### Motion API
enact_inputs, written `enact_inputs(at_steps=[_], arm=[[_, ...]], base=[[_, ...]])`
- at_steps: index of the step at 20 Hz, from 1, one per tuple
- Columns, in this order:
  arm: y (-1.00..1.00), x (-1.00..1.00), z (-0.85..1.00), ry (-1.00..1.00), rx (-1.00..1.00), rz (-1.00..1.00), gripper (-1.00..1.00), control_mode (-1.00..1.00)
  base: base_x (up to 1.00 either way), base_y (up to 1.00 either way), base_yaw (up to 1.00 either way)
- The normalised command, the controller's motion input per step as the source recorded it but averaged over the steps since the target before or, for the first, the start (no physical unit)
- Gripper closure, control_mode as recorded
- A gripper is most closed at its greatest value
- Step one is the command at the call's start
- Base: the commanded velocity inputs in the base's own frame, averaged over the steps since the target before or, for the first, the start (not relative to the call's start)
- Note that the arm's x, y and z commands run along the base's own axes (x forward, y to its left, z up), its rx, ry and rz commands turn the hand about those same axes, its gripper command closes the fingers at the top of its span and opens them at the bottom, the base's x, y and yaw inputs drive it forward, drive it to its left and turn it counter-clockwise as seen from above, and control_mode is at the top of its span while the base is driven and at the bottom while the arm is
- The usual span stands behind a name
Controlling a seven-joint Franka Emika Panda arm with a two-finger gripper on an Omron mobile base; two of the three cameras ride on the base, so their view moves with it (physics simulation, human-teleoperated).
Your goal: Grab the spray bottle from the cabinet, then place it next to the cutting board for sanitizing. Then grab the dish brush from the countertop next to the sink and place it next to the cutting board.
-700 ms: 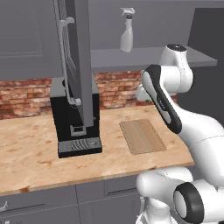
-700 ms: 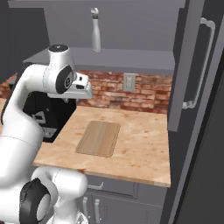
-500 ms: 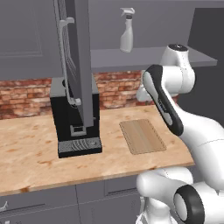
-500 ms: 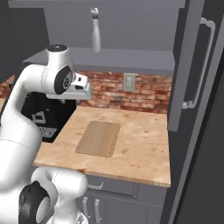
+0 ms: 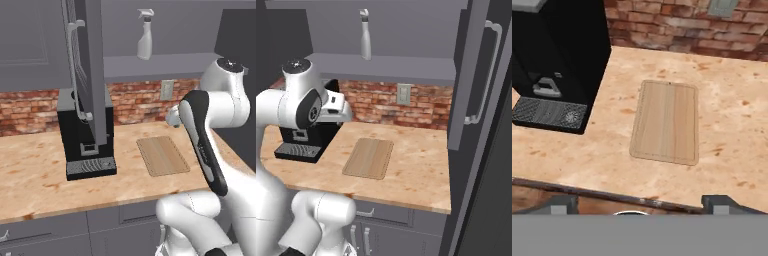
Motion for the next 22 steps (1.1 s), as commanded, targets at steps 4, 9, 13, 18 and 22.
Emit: enact_inputs(at_steps=[4,9,13,18,22], arm=[[0.00,-0.70,0.36,-0.29,0.00,0.00,-1.00,-1.00],[0.00,-0.71,0.51,-0.28,-0.01,0.00,-1.00,-1.00],[0.00,-0.65,0.74,-0.36,-0.05,0.00,-1.00,-1.00],[0.00,-0.53,0.77,-0.41,-0.04,-0.01,-1.00,-1.00],[0.00,-0.44,0.76,-0.38,0.00,-0.02,-1.00,-1.00]], base=[[0.00,0.00,0.00],[0.00,0.00,0.00],[0.00,0.00,0.00],[0.00,0.00,0.00],[0.00,0.00,0.00]])
